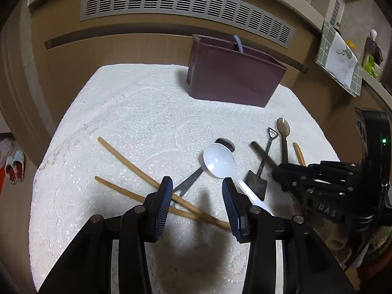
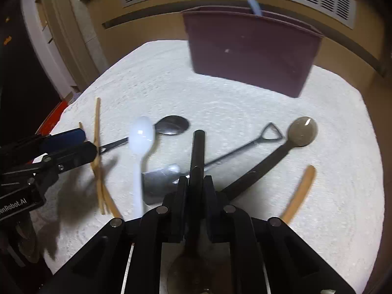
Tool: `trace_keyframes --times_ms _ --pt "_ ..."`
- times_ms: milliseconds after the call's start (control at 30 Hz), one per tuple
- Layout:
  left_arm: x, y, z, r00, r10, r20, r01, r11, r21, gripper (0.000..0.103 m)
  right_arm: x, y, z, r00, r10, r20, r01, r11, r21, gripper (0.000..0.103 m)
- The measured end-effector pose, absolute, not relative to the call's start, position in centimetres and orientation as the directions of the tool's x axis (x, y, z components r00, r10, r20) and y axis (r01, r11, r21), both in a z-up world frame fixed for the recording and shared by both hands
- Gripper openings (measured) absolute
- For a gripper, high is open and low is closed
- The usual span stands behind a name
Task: Organize utensils
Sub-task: 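Grasp the dark metal spoon handle with right tool while left tool approaches white plastic spoon, then close the left tool on the white plastic spoon while right tool holds dark spoon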
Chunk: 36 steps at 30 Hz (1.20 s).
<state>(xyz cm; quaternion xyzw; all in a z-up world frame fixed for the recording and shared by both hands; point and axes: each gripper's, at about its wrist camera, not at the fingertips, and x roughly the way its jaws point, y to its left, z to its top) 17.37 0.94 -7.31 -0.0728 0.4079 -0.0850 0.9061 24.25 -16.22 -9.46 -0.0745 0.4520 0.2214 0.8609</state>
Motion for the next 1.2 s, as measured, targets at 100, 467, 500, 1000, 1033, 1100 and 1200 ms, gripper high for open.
trace_keyframes --times_ms 100,467,500,1000,1033,1100,1200 --pt "17.6 0.6 -7.3 0.647 -0.217 -0.731 0.100 0.975 -0.200 0.043 24.2 -18.3 -8.8 0.521 0.314 -0.793 -0.408 0.908 0.092 0.012" --pt "20.6 -1.4 -8.8 0.561 -0.284 -0.777 0.108 0.956 -0.272 0.043 23.4 -23.2 -7.3 0.633 0.273 -0.725 -0.314 0.946 0.082 0.011" --pt "20.9 -1.6 -8.9 0.557 -0.282 -0.781 0.105 0.957 -0.271 0.043 23.3 -23.3 -7.3 0.634 0.274 -0.724 -0.315 0.945 0.082 0.011" --pt "23.0 -5.0 -7.7 0.566 -0.286 -0.773 0.194 0.958 -0.213 0.043 23.1 -24.2 -8.5 0.615 0.279 -0.737 -0.317 0.944 0.093 0.011" --pt "22.5 -4.7 -7.6 0.571 -0.285 -0.770 0.197 0.958 -0.209 0.043 23.0 -24.1 -8.6 0.609 0.284 -0.741 -0.321 0.942 0.097 0.011" --pt "21.7 -3.8 -7.5 0.569 -0.279 -0.773 0.187 0.960 -0.210 0.043 22.9 -24.0 -8.8 0.594 0.297 -0.748 -0.330 0.938 0.110 0.011" --pt "21.1 -2.8 -7.9 0.562 -0.267 -0.783 0.161 0.964 -0.214 0.043 22.6 -23.5 -9.0 0.589 0.301 -0.750 -0.342 0.934 0.107 0.011"
